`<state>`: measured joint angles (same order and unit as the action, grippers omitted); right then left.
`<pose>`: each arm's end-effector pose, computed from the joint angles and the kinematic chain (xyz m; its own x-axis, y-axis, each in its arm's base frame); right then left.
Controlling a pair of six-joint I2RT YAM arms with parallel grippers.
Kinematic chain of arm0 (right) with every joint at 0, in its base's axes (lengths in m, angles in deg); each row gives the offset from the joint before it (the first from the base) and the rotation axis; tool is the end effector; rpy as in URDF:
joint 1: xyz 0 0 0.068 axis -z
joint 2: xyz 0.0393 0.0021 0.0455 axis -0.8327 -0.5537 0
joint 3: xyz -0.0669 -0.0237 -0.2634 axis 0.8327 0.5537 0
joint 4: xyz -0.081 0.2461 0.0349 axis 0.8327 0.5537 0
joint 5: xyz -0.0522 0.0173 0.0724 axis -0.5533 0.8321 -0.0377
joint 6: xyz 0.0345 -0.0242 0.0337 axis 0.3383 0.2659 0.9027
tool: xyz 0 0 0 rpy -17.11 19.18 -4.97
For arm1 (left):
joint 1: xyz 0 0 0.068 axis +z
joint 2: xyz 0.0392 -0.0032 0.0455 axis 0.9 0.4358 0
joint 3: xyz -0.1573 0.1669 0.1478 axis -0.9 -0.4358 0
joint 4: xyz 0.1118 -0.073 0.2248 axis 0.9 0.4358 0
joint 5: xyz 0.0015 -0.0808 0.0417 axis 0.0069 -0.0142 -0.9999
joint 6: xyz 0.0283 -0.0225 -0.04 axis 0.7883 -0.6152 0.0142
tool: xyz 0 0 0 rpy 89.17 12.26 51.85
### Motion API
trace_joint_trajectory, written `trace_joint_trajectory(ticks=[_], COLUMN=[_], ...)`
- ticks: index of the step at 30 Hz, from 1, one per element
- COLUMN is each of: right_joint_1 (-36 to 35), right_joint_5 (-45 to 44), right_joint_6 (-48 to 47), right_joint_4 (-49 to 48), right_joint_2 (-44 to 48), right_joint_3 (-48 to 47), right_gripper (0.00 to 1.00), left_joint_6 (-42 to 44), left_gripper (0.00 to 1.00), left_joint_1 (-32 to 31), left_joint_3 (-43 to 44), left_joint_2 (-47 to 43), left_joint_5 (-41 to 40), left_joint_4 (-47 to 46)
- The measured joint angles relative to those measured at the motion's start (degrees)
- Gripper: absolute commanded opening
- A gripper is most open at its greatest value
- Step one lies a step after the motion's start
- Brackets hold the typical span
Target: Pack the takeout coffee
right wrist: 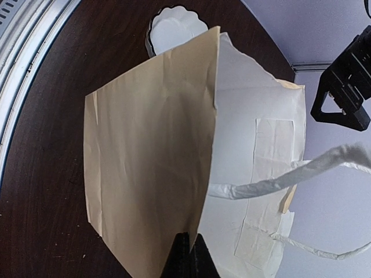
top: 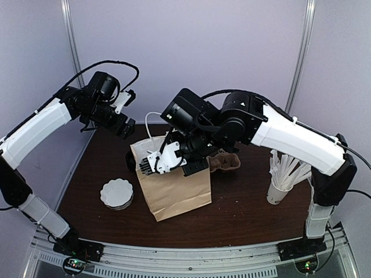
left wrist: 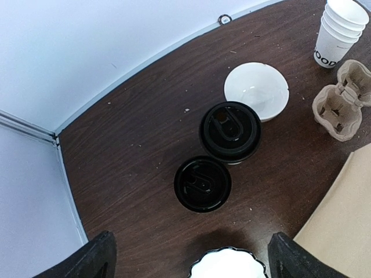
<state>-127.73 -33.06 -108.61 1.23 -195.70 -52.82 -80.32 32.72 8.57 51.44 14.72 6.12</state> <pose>0.1310 0.3733 0.3992 0.5879 -0.7592 -0.2793 -0.7422 -0.3690 -0.5594 0.2671 -0.1551 0.3826 -0.6495 0.3534 -0.6732 0.3735 0.9195 0.1224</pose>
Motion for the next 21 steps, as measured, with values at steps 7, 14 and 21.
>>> trace_joint_trajectory(ticks=[7,14,21], right_joint_1=[0.0,0.2,4.4], right_joint_5=[-0.1,0.1,9.4], right_joint_6=[1.7,3.1,4.2], right_joint_4=[-0.4,-0.3,4.8], right_joint_2=[-1.1,-1.1,-0.8], right_joint_3=[-0.1,-1.6,-10.0], right_gripper=[0.33,0.53,0.69], left_joint_6=[0.8,3.2,4.3], left_gripper=[0.97,0.97,0.97], left_joint_1=[0.0,0.0,0.2], left_joint_3=[-0.5,-0.5,-1.0], left_joint_2=[-1.7,-6.9,-10.2], left_joint_5=[4.3,9.8,22.3], left_joint_4=[0.1,0.4,-0.2])
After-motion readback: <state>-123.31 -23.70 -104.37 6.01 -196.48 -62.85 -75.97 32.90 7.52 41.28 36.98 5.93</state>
